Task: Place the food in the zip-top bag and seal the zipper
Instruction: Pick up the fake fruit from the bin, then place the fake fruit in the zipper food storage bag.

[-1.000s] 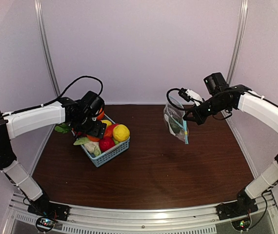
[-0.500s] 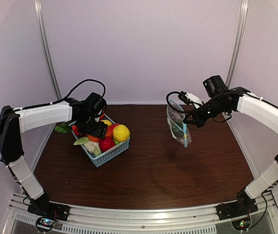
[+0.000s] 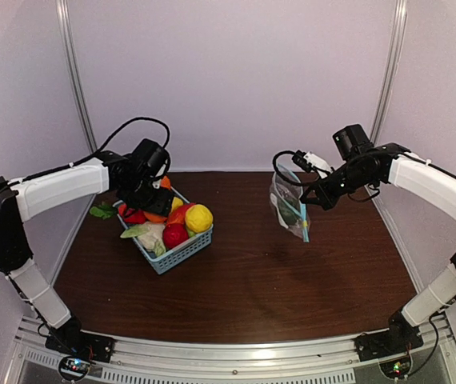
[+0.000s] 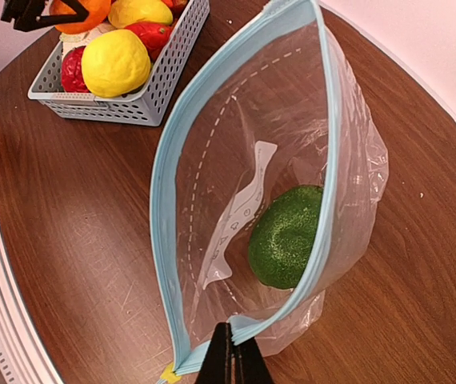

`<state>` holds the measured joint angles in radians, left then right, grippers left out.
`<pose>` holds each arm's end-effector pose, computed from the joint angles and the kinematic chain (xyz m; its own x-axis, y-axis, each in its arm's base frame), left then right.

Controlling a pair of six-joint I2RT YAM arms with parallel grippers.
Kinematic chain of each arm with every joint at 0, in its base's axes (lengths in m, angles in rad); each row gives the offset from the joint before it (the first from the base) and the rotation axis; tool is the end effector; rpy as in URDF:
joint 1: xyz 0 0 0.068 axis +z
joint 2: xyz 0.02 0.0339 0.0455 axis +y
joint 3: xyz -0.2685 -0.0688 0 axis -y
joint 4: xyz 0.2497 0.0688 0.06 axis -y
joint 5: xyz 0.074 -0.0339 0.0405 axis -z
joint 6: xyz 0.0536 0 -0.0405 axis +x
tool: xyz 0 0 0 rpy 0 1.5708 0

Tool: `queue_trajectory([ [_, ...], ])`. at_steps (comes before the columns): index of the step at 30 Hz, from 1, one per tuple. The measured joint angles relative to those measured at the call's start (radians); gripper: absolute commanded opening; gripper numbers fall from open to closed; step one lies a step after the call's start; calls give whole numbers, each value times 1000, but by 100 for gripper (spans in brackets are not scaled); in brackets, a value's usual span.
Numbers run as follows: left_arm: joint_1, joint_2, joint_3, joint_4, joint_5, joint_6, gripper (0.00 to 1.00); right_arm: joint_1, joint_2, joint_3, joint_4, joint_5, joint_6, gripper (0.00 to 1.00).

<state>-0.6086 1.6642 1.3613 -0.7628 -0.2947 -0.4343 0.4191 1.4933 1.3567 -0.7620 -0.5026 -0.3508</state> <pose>0.3058 -0.1941 0.2540 -0.8330 0.0897 -0.5459 0.0896 0.9956 0.0270 0.2910 0.1579 0.3120 -0.4545 -0.5322 -0.7143 -0.8378 0.5277 0.1400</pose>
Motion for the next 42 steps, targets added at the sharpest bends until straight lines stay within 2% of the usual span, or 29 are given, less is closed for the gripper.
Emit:
queue_trajectory([
  [5, 0, -76, 87, -20, 26, 9, 66, 0, 0, -2, 3, 0, 0, 0],
  [10, -8, -149, 105, 47, 167, 12, 64, 0, 0, -2, 3, -6, 5, 0],
  [16, -85, -163, 48, 314, 476, -22, 64, 5, 0, -1, -11, -6, 11, 0],
  [19, -146, -105, 55, 486, 615, -71, 63, 13, 4, -1, -14, -10, 18, 0],
  [23, -209, 14, 80, 655, 724, -142, 63, 23, 26, 3, -16, -24, 27, 0],
  [30, -238, 160, 105, 832, 810, -304, 61, 26, 47, 10, -15, -77, 68, 0],
  [35, -245, 237, 143, 925, 822, -415, 58, 31, 63, 14, -10, -110, 90, 0],
  [42, -264, 313, 210, 914, 799, -508, 57, 35, 81, 14, -7, -135, 97, 0],
])
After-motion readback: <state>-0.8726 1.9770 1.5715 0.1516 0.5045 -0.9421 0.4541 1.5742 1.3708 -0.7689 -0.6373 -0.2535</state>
